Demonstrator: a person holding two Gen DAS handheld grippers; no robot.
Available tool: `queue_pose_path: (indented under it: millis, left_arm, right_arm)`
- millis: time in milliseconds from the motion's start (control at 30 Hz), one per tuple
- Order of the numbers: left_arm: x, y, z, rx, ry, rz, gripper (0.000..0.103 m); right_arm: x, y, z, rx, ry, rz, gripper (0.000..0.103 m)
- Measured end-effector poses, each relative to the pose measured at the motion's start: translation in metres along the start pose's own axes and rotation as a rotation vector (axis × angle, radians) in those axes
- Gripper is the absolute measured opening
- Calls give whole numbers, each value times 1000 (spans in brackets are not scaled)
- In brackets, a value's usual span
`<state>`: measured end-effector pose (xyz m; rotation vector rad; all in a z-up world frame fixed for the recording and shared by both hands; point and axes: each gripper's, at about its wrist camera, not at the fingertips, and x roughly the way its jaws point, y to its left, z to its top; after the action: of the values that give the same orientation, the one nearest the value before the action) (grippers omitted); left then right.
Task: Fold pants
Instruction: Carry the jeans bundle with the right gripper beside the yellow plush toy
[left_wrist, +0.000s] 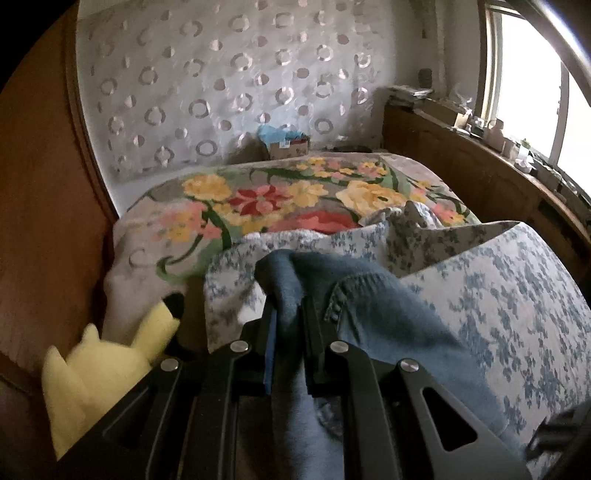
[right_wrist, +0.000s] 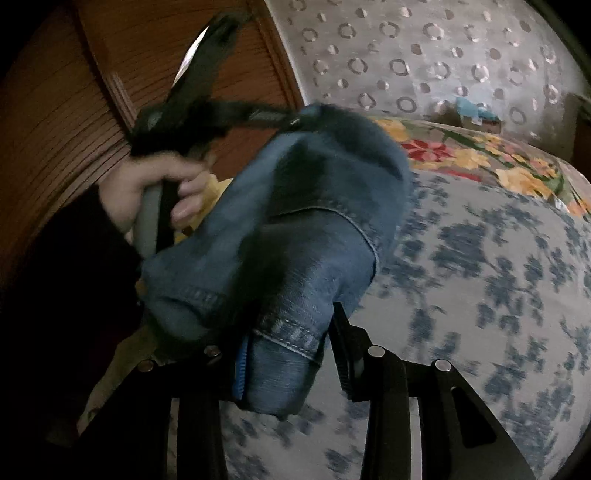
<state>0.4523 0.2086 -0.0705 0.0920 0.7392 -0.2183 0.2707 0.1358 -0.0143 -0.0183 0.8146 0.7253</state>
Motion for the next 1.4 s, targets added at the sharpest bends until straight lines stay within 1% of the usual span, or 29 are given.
queue_pose_path:
  millis: [67, 133, 200, 267, 300, 367, 467, 567, 633, 667, 700, 767, 800, 833, 900, 933, 1000, 1033, 1100, 1133, 1200, 1267, 1333, 1400]
  left_arm:
    - [0, -1, 3, 20, 6, 10, 13]
    - [-1, 2, -1, 16, 23, 8, 13]
    - [-4, 5, -5, 3, 37, 3, 13]
    - [-11, 9, -13, -20, 48, 7, 18]
    - [-17, 11, -18, -25, 44, 16, 20]
    - [-30, 12, -28, -24, 37, 36, 23]
    - [-52, 10, -44, -13, 32, 39, 29]
    - [-80, 4, -61, -21, 3, 42, 31]
    - [-92, 1, -70, -33, -11, 45, 31]
    - [-98, -1, -76, -39, -18, 47, 31]
    - [-104, -2, -81, -51, -28, 51, 31]
    - [-112, -6, -95, -80, -40, 54, 31]
    - [-113, -8, -102, -90, -35, 54, 31]
    - [-113, -10, -108, -95, -28, 59, 31]
    - [-110, -13, -124, -105, -1, 76, 31]
    - [-109, -14, -132, -113, 8, 77, 31]
    - [-105, -16, -145, -126, 33, 78, 31]
    - [-105, -17, -150, -127, 28, 87, 31]
    - [-110, -17, -155, -144, 6, 95, 31]
    - [-114, -17, -155, -158, -1, 85, 31]
    - [-124, -21, -151, -164, -23, 86, 31]
    - [-134, -27, -145, -152, -51, 97, 31]
    - [-149, -37, -141, -143, -83, 101, 32]
    - [-159, -46, -137, -135, -107, 98, 40]
  right_arm:
    - [8, 10, 1, -24, 8, -12, 39]
    - [11, 12, 2, -32, 10, -38, 39]
    - [7, 11, 0, -42, 15, -36, 42]
    - [3, 6, 0, -32, 26, -27, 47]
    - [-3, 7, 0, -37, 23, -27, 47]
    - [-15, 5, -2, -54, -7, -32, 48]
    - [-35, 0, 0, -74, -54, -40, 48]
    - [-45, -11, 14, -77, -104, -49, 48]
    - [-44, -20, 27, -91, -137, -46, 48]
    - [-39, -24, 35, -107, -145, -61, 48]
    - [-31, -32, 44, -113, -142, -74, 43]
    - [-8, -45, 61, -112, -119, -74, 32]
    - [4, -51, 69, -104, -110, -85, 30]
    - [16, -57, 76, -105, -96, -89, 30]
    - [37, -67, 89, -99, -76, -129, 27]
    - [45, -70, 93, -89, -58, -130, 27]
    - [59, -77, 98, -62, -11, -138, 27]
    - [63, -79, 99, -57, -3, -147, 27]
    - [61, -76, 98, -54, -11, -145, 27]
    - [57, -75, 96, -46, -11, -139, 27]
    - [49, -77, 92, -13, -33, -135, 27]
    - [34, -79, 85, -6, -69, -113, 27]
    - [7, -68, 72, -21, -97, -110, 27]
    - [-12, -67, 56, -26, -122, -109, 27]
